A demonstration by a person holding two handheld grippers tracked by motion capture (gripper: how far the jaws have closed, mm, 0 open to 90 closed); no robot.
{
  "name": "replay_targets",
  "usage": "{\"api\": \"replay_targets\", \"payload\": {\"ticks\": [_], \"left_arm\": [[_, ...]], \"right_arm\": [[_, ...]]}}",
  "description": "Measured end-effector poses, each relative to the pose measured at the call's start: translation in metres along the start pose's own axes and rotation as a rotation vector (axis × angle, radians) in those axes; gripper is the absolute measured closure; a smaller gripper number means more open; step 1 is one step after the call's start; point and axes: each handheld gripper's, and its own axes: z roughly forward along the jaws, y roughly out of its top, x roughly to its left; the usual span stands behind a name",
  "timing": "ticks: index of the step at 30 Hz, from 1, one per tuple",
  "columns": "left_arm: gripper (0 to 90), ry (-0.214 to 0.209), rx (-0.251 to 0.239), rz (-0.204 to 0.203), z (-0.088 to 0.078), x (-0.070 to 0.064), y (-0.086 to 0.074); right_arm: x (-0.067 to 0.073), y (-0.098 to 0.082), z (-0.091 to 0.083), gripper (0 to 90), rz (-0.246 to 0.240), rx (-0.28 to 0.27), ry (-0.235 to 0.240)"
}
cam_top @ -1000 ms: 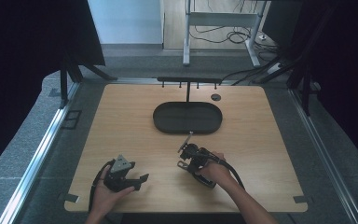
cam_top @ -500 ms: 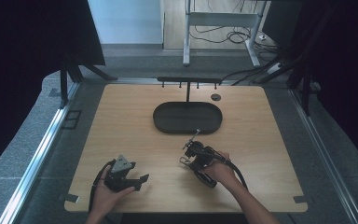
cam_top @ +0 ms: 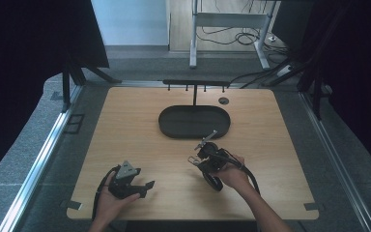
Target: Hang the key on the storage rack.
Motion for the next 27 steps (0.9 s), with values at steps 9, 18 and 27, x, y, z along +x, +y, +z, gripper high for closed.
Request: {"api": "replay_targets", "payload": {"ticks": [9,18,27], "left_arm": [[26.3,0.0,0.007,0.007,0.001,-0.001,0.0],[26.3,-0.002,0.011,0.009,0.003,-0.002,0.0],[26.3,-0.003,0.015,0.01,0.004,-0.002,-0.001]], "right_arm": [[-0.001,-0.008,-0.012,80.9,0.006,-0.072,-0.007],[0.001,-0.017,-0.026,81.0,0.02,-0.136,-0.003],[0.001,-0.024,-0.036,81.0,0.03,-0.211,-0.001]]}}
